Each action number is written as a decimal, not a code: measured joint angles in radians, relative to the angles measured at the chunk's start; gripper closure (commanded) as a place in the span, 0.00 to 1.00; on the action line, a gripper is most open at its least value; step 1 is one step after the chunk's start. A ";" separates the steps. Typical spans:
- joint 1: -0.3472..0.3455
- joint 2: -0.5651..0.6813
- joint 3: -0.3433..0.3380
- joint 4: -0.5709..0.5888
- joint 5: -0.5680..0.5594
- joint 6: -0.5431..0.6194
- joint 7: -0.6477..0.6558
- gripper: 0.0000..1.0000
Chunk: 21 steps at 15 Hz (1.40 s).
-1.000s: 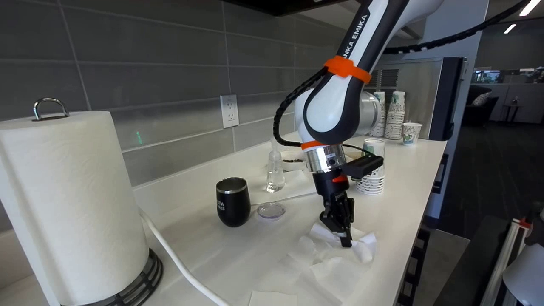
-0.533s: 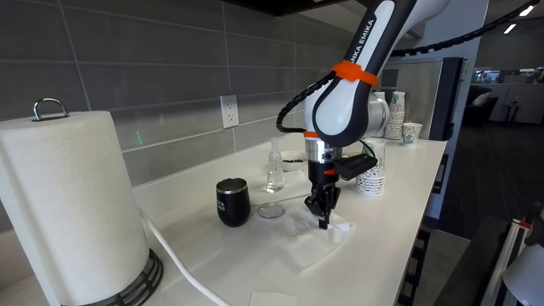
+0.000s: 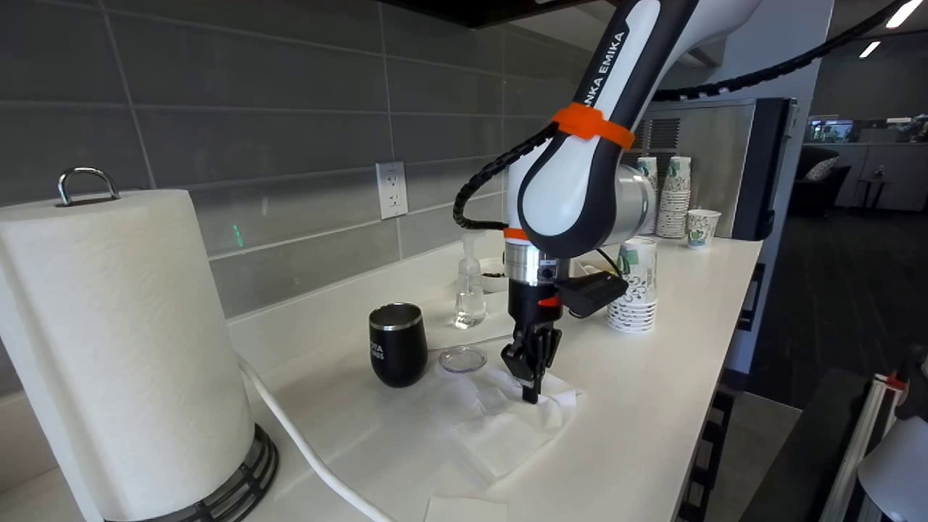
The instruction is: Use the right paper towel to clean the surface
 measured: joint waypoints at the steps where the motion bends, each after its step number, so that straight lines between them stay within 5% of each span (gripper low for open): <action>1: -0.005 0.000 0.017 0.001 0.015 -0.011 -0.022 1.00; 5: -0.013 -0.016 0.023 0.004 0.018 -0.153 -0.043 1.00; 12: -0.009 -0.056 -0.093 -0.039 -0.140 -0.376 0.146 1.00; 17: -0.009 -0.066 -0.168 -0.049 -0.280 -0.385 0.311 1.00; 21: -0.015 -0.070 -0.242 -0.048 -0.393 -0.281 0.417 1.00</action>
